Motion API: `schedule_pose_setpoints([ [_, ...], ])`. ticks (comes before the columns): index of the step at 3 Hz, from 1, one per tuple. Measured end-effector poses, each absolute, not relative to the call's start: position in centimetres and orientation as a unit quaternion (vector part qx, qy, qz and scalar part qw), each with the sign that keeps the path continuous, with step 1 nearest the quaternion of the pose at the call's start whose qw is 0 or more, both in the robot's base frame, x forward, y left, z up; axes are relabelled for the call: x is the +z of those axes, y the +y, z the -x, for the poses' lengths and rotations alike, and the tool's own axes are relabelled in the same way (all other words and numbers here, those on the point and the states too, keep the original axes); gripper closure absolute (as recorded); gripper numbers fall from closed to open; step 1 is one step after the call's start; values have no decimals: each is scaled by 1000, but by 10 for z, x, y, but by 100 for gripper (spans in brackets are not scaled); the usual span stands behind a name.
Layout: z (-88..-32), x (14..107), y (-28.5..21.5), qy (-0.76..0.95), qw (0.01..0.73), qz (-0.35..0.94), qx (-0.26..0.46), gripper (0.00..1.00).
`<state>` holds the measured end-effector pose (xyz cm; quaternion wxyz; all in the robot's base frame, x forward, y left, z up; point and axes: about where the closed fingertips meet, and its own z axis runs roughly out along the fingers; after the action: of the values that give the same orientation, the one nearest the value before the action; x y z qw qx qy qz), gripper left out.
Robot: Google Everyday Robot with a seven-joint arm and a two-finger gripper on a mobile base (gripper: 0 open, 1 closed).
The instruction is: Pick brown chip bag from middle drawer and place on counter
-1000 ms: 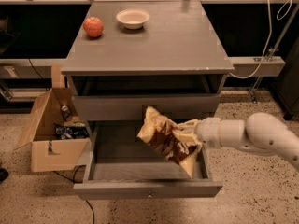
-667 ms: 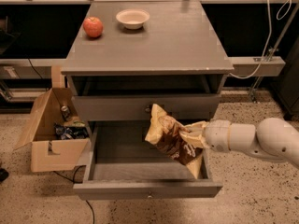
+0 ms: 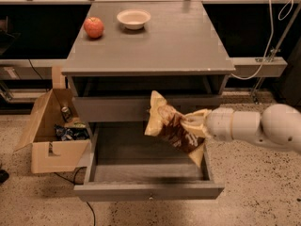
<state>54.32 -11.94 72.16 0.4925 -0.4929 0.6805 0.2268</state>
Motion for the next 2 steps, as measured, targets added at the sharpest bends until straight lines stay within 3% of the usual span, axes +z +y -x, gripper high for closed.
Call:
schedule_pose_setpoints([
  [2,-577,903,-103,604,559,560,93,100],
])
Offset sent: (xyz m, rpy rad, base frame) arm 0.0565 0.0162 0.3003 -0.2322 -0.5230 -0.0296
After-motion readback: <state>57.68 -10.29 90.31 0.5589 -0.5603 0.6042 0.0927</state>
